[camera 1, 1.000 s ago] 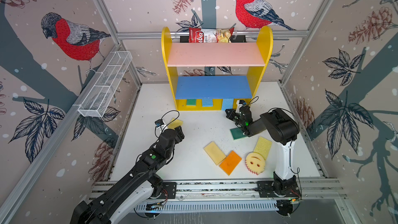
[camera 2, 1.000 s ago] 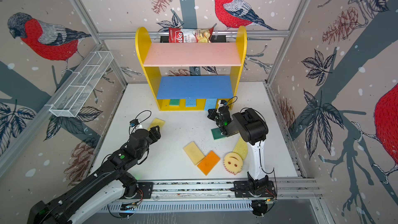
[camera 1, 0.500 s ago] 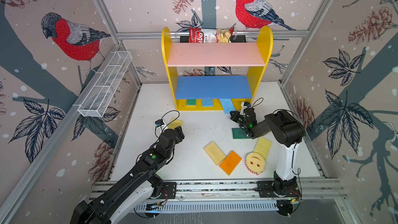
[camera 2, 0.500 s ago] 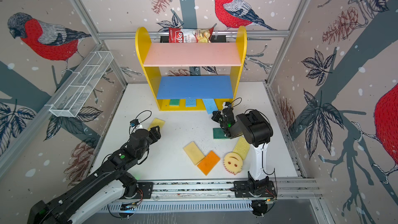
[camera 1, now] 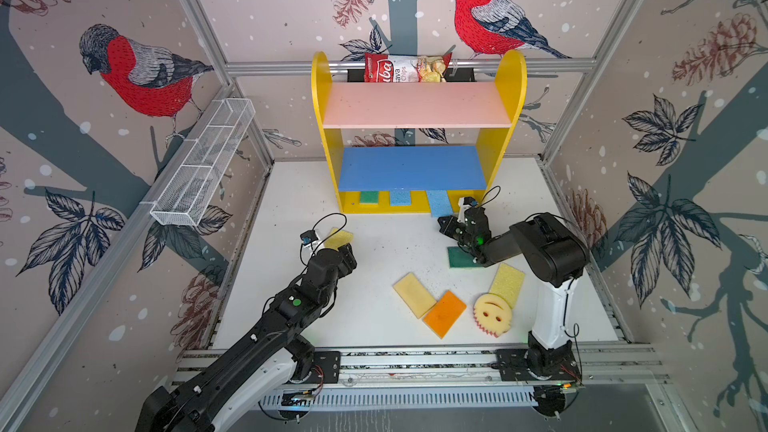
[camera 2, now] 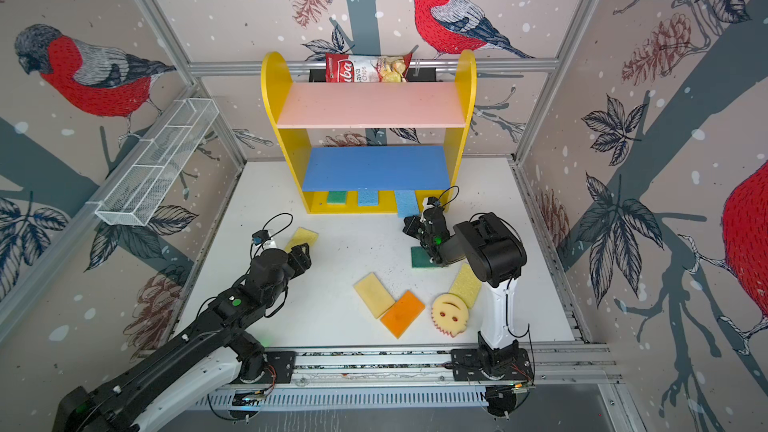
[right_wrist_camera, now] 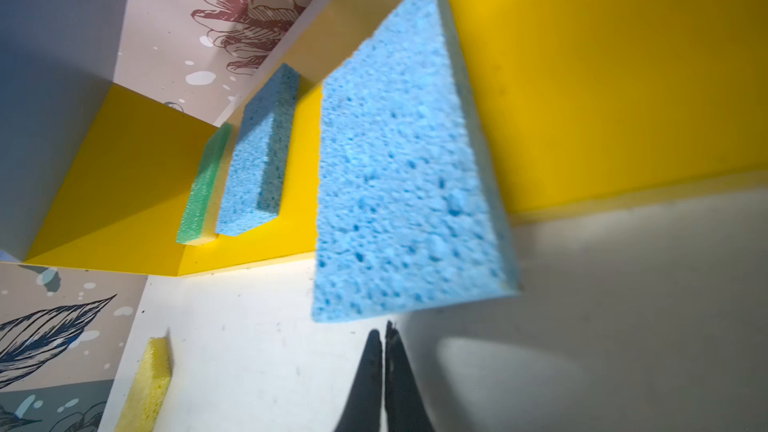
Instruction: Place and organize the cleaning sponges onto the shelf
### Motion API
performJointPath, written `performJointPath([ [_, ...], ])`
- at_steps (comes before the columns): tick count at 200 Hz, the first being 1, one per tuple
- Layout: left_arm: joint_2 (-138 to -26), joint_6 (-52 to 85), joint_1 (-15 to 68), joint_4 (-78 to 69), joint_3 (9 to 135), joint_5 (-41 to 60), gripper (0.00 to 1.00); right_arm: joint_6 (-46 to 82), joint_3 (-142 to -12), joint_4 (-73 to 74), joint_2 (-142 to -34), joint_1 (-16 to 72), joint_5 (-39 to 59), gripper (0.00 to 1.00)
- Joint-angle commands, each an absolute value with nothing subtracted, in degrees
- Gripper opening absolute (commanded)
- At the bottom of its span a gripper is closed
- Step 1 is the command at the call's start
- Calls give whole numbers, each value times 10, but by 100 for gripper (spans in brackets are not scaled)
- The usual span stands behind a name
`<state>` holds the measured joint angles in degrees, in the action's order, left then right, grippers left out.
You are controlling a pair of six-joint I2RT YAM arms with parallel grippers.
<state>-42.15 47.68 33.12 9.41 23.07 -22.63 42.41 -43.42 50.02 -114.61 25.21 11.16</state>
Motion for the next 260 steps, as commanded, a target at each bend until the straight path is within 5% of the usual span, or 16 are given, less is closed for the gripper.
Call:
performJointPath([
  [1, -420, 474, 330, 79, 231, -228, 74, 424, -439, 489, -1132, 251, 112, 7],
  [260, -433, 474, 330, 72, 231, -220, 74, 452, -446, 531, -1223, 237, 85, 6],
])
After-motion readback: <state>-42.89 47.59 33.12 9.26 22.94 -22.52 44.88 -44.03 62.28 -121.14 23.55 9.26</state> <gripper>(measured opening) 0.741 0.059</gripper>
